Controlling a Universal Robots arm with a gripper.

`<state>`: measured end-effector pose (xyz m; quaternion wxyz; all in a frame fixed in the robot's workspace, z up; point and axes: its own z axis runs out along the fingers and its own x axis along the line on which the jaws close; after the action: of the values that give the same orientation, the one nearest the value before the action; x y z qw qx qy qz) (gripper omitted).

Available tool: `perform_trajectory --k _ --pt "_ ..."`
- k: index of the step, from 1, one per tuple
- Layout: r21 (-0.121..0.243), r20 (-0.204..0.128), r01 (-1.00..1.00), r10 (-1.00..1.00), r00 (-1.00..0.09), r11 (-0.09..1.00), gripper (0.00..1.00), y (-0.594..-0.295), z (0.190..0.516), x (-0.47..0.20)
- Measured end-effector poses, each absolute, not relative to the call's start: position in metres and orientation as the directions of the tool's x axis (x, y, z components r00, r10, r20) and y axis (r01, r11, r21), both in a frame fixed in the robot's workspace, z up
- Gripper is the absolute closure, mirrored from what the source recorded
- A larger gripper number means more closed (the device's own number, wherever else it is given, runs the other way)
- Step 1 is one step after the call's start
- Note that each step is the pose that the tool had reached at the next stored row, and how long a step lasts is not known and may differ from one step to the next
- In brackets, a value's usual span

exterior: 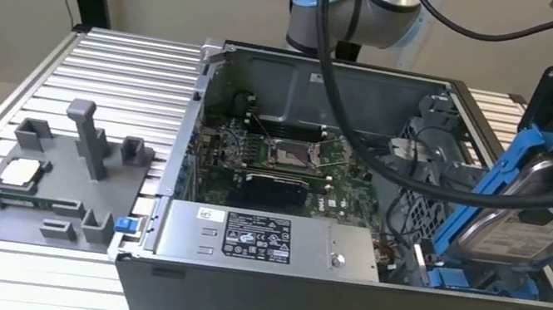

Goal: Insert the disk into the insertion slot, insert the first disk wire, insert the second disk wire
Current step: 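Insert the disk into the insertion slot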

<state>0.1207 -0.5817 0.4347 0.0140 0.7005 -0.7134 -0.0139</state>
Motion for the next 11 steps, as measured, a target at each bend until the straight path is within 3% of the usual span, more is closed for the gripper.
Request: perform_trajectory --k 11 --pt "0.040 -0.003 -0.999 -1.000 -0.018 0.018 1.00 -0.579 0.419 0.125"
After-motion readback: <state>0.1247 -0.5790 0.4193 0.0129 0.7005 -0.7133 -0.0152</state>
